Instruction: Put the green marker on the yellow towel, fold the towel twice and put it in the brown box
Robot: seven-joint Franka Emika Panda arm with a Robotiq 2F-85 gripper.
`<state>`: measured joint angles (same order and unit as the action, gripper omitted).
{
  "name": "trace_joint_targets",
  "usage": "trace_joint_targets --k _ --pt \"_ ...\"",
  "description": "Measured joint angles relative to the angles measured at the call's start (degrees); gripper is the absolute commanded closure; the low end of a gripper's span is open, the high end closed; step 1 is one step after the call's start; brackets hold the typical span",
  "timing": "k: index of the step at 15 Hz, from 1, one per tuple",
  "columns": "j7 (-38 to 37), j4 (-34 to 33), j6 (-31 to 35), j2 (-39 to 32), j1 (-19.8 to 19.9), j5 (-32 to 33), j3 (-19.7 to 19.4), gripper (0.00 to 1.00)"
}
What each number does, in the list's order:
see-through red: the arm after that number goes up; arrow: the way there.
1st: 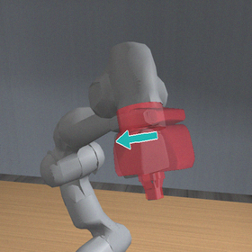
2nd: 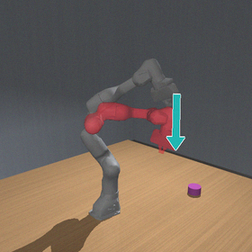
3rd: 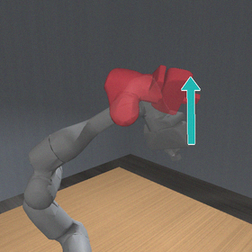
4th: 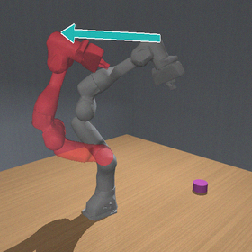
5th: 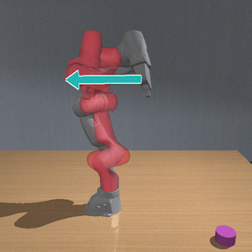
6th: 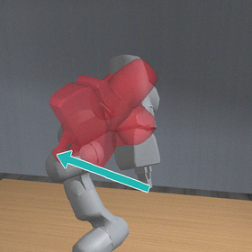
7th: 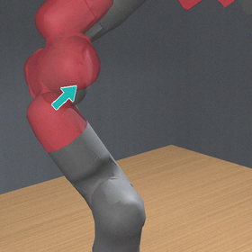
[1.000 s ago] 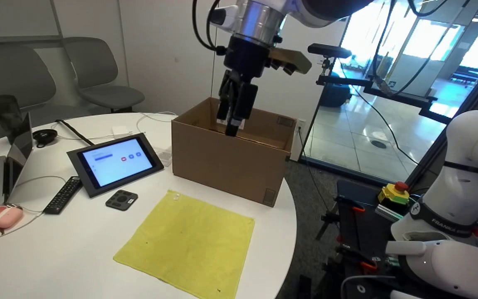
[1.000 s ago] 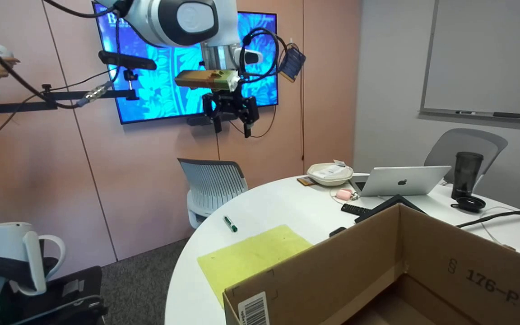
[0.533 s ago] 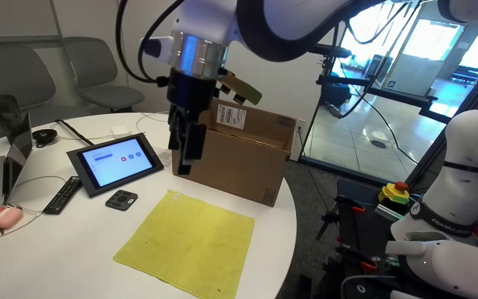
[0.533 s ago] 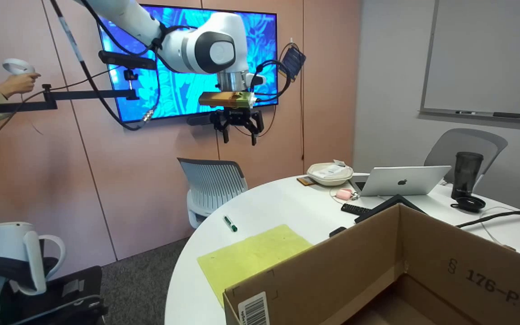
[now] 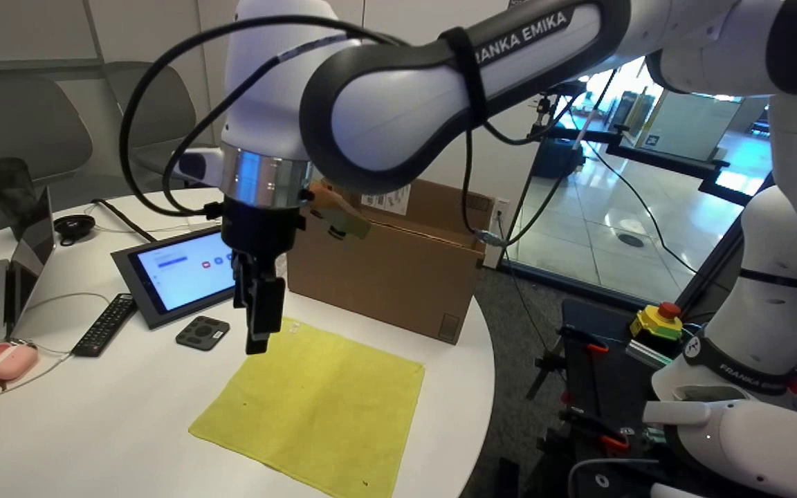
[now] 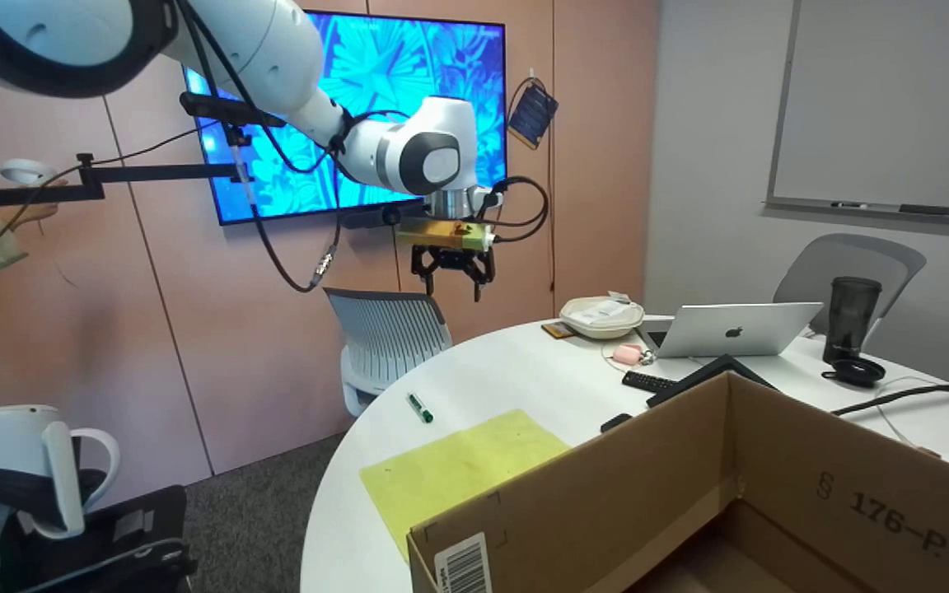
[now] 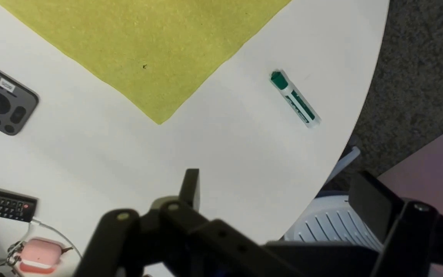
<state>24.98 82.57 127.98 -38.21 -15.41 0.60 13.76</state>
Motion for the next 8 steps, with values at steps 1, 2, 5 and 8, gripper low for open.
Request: trace_joint_targets --k 1,2,5,8 --pt "0.4 -0.4 1.2 -1.6 -0.1 0.1 0.1 0.00" --pt "0.7 -0.5 2.4 -2.9 -0.1 0.1 0.1 0.00" --pt "1.0 -0.9 6.8 -7.4 -0.6 0.5 0.2 0.00" --pt "1.1 -1.6 10.0 -11.6 -0.9 0.8 0.5 0.00"
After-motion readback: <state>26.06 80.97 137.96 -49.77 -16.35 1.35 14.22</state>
